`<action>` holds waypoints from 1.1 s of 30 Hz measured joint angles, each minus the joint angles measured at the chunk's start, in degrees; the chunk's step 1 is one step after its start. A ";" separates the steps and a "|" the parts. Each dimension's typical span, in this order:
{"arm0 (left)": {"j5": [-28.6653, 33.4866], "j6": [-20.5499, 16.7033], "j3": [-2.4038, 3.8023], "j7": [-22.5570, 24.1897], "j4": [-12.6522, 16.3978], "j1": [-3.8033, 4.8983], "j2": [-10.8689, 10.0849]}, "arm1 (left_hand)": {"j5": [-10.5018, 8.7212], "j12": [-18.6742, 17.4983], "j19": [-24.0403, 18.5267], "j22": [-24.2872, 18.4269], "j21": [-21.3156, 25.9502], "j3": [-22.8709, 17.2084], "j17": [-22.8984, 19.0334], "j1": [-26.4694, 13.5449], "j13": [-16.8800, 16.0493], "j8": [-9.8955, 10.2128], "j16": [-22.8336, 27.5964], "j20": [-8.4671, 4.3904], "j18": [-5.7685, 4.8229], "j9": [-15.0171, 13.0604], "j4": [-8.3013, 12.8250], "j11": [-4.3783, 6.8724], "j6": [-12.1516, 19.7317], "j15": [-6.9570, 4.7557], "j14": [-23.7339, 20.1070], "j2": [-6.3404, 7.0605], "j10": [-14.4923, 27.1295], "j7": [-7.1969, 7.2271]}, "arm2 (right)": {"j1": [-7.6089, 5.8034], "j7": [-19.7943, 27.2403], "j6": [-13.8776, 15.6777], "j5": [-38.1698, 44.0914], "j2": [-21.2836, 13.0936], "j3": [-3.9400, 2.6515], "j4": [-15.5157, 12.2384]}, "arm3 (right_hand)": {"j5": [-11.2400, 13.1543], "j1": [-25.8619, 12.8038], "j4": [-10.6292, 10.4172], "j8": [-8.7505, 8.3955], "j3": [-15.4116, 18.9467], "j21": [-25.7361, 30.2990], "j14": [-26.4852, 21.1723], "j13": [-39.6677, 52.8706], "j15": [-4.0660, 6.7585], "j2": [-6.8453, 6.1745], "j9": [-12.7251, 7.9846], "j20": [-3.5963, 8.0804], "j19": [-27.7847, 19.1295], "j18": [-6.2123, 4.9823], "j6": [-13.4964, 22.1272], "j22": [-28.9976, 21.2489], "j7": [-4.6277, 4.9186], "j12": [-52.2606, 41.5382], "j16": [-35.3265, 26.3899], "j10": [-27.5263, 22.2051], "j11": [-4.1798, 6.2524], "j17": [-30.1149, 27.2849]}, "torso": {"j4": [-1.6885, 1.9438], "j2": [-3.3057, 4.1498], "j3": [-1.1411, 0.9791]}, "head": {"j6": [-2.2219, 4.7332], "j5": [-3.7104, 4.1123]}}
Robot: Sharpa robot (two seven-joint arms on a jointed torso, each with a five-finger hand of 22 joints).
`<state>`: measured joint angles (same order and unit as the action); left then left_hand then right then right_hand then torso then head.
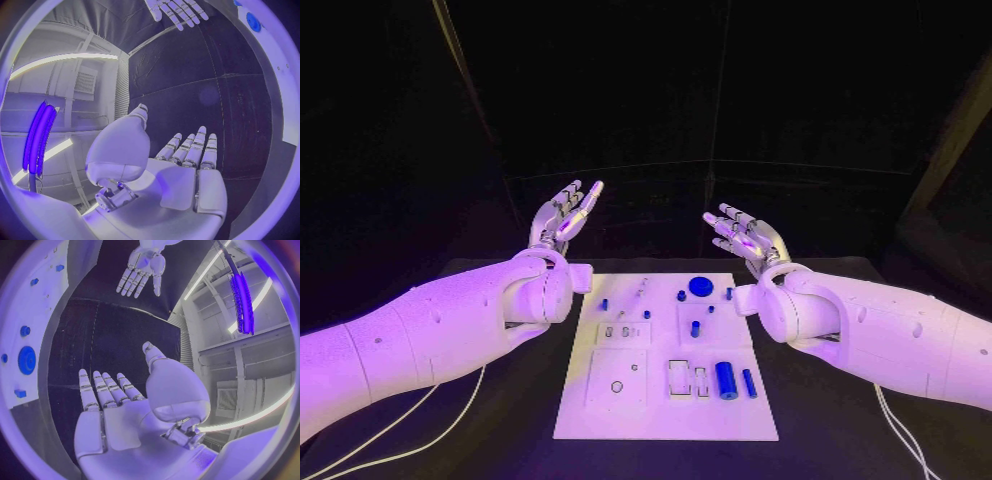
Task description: Assemble the parts on the task board
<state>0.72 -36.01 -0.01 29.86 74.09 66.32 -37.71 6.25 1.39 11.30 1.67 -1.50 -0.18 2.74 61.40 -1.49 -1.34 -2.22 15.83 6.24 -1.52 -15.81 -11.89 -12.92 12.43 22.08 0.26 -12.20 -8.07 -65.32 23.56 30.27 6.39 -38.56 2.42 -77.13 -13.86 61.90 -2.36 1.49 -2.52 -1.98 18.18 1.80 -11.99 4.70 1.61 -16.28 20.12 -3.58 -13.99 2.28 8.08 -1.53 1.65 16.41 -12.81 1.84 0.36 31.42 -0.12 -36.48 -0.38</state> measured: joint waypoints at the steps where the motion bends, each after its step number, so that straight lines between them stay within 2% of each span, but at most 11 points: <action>1: -0.01 0.49 0.00 0.14 -0.35 0.13 0.14 | 0.20 0.01 0.18 0.05 -0.17 -0.12 0.09 1.17 -0.05 0.00 0.00 0.44 0.44 -0.08 -0.49 -0.35 -0.39 0.30 0.64 0.00 -0.35 0.06 | -0.30 -0.46 -1.29 0.68 0.32 0.12 0.69 | 0.00 0.71 0.13 0.00 -0.13 0.00 0.22 0.00 -0.21 0.14 0.05 0.03 0.01 0.00 -0.28 0.00 0.03 0.00 0.00 0.22 -0.21 0.04 | 0.01 0.00 0.00 | 0.00 0.00; 3: -0.02 1.42 -0.01 0.42 -0.71 0.28 0.30 | 0.23 0.01 0.31 0.10 -0.30 -0.08 0.15 2.24 -0.07 0.00 -0.05 0.77 0.44 -0.13 -0.73 -0.72 -0.71 0.49 1.09 -0.10 -0.72 0.10 | -0.81 -1.50 -3.97 2.09 0.89 0.32 1.93 | 0.14 2.88 1.18 0.00 -0.15 -0.40 1.97 0.15 -0.47 0.49 0.16 -0.05 1.34 -0.07 -1.23 0.18 0.03 -0.32 0.32 1.60 -0.52 0.23 | 0.01 0.00 -0.01 | 0.00 0.00; 5: -0.03 2.00 -0.04 0.60 -0.78 0.29 0.32 | 0.23 0.01 0.43 0.18 -0.30 -0.08 0.22 2.24 -0.07 0.00 -0.22 0.90 0.44 -0.13 -0.73 -0.94 -0.71 0.71 1.31 -0.10 -0.94 0.10 | -1.12 -2.31 -6.02 3.17 1.27 0.47 2.77 | 0.76 4.78 2.32 0.30 -0.21 -0.87 4.74 0.35 -0.72 0.73 0.30 -0.12 3.36 -1.39 -2.50 0.45 0.07 -0.55 0.89 3.73 -0.80 0.44 | 0.01 0.00 -0.01 | 0.00 0.00; 7: -0.04 2.38 -0.05 0.71 -0.80 0.28 0.32 | 0.23 0.01 0.68 0.22 -0.30 -0.08 0.24 2.43 -0.09 0.00 -0.22 1.15 0.44 -0.13 -0.73 -1.02 -0.71 0.61 1.65 -0.29 -1.02 0.10 | -1.32 -2.89 -7.49 3.96 1.51 0.55 3.28 | 1.20 6.16 3.20 0.63 -0.31 -1.55 8.06 0.57 -0.80 0.89 0.46 -0.16 5.90 -1.34 -4.15 0.78 0.16 -1.17 1.61 6.40 -1.00 0.74 | 0.01 0.00 -0.01 | 0.00 0.00; 10: 0.00 3.13 -0.04 0.91 -0.84 0.24 0.20 | 0.23 0.01 1.67 0.39 -0.73 -0.08 0.47 2.88 -0.21 -0.23 -0.46 1.09 0.45 -0.22 -0.72 -1.78 -1.46 1.03 2.94 -0.74 -1.78 -0.03 | -1.54 -3.72 -9.51 5.76 1.57 0.59 3.83 | 2.02 8.85 5.13 1.69 -0.47 -3.34 16.09 1.17 -0.40 1.03 1.01 -0.21 12.01 -2.68 -9.90 1.59 0.55 -2.95 3.37 14.27 -0.93 1.26 | 0.02 0.00 0.00 | 0.00 0.00; 16: 1.02 5.42 -0.08 1.16 -1.14 -0.26 -2.02 | 0.23 0.67 5.91 1.00 -2.17 -0.08 1.37 4.81 -0.61 -0.75 -1.76 0.97 0.45 -0.59 -0.72 -3.29 -5.21 1.79 9.62 -1.52 -6.66 -0.20 | -1.71 -4.52 -8.93 16.00 -1.08 0.60 5.56 | 3.71 13.33 9.28 4.29 -0.90 -6.79 29.97 1.61 1.64 0.83 2.07 0.32 22.30 -5.38 -25.29 2.68 2.23 -6.18 6.00 28.67 0.70 1.68 | 0.01 0.26 0.13 | -0.17 0.46; 21: 1.25 6.99 -0.08 1.36 0.36 -0.27 -2.99 | 0.23 2.61 20.74 3.15 -6.87 0.51 2.85 8.01 -1.53 -2.29 -4.65 0.78 0.89 -1.31 -0.13 -2.96 -13.95 0.70 21.61 -1.60 -19.40 -0.77 | -2.48 -5.18 -8.28 23.69 -1.04 0.56 5.49 | 4.17 14.88 12.12 4.78 -1.95 -8.97 37.54 1.67 3.39 0.44 2.10 1.54 27.97 -5.37 -32.61 3.16 3.48 -6.62 6.82 35.81 2.06 1.84 | 0.12 1.12 0.20 | 0.07 0.58; 23: 1.27 7.51 -0.08 1.44 1.31 -0.29 -3.78 | 0.23 5.02 27.99 4.21 -9.68 0.79 3.57 9.87 -2.30 -4.10 -7.03 0.68 2.70 -2.14 0.46 -1.94 -23.00 -0.84 26.63 -1.59 -30.17 -1.46 | -2.93 -5.50 -8.11 26.77 -1.06 0.56 5.52 | 4.17 15.18 13.11 4.79 -2.61 -9.92 40.29 1.66 4.12 0.62 2.10 2.22 29.99 -6.26 -34.74 3.39 4.07 -6.62 6.94 38.06 2.59 1.95 | 0.16 1.49 0.22 | 0.26 0.58; 24: 1.27 7.72 -0.08 1.49 1.86 -0.29 -4.18 | 0.23 5.73 29.51 4.38 -10.29 0.81 3.73 10.59 -2.37 -4.91 -7.75 0.64 3.14 -2.42 0.85 -1.56 -26.58 -1.31 28.07 -1.64 -32.51 -1.99 | -3.18 -5.65 -8.08 28.03 -1.06 0.56 5.56 | 4.17 15.24 13.70 4.79 -2.91 -10.49 41.85 1.66 4.55 0.69 2.14 2.63 31.13 -6.26 -35.85 3.55 4.35 -6.62 7.24 39.32 2.85 2.04 | 0.17 1.76 0.24 | 0.46 0.62; 27: 1.32 8.43 -0.08 1.61 4.15 -0.31 -5.59 | 0.23 6.79 32.01 4.44 -11.16 1.08 3.85 11.96 -2.34 -6.12 -8.86 0.54 3.13 -2.58 1.52 -0.82 -32.32 -2.16 30.60 -1.95 -35.67 -3.15 | -4.06 -6.35 -8.16 32.23 -1.04 0.55 5.68 | 4.17 15.55 14.94 4.79 -3.78 -12.26 45.98 1.76 5.73 0.38 2.18 3.83 34.16 -6.25 -38.30 4.18 4.38 -6.62 8.01 42.31 3.60 2.45 | 0.20 2.55 0.29 | 0.97 0.71; 33: 1.89 10.34 -0.10 1.59 8.65 -0.35 -7.88 | 0.23 7.27 36.37 4.54 -12.52 1.69 4.41 13.95 -2.23 -6.23 -10.10 -0.40 3.97 -2.38 3.45 0.44 -35.54 -3.58 35.37 -2.31 -38.73 -4.29 | -5.80 -9.28 -9.64 42.41 -0.81 0.53 5.65 | 2.84 16.08 16.97 4.79 -4.73 -17.57 54.46 1.94 8.37 -0.16 2.18 6.72 40.49 -6.24 -41.63 6.63 3.30 -6.61 10.33 47.40 5.23 4.00 | 0.34 4.42 0.53 | 1.66 1.13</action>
<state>2.61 -25.67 -0.11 31.45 82.74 65.97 -45.59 6.47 8.66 47.67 6.20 -14.02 1.51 7.15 75.35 -3.73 -7.57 -12.33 15.43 10.21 -3.90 -12.36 -11.44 -48.46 8.85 57.45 -2.05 -50.93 -12.37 -71.12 14.28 20.63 48.80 -39.36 2.95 -71.48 -11.02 77.98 14.61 6.27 -7.25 -19.55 72.63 3.74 -3.62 4.54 3.79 -9.56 60.61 -9.82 -55.62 8.92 11.37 -8.15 11.99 63.82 -7.58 5.84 0.69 35.84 0.41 -34.82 0.74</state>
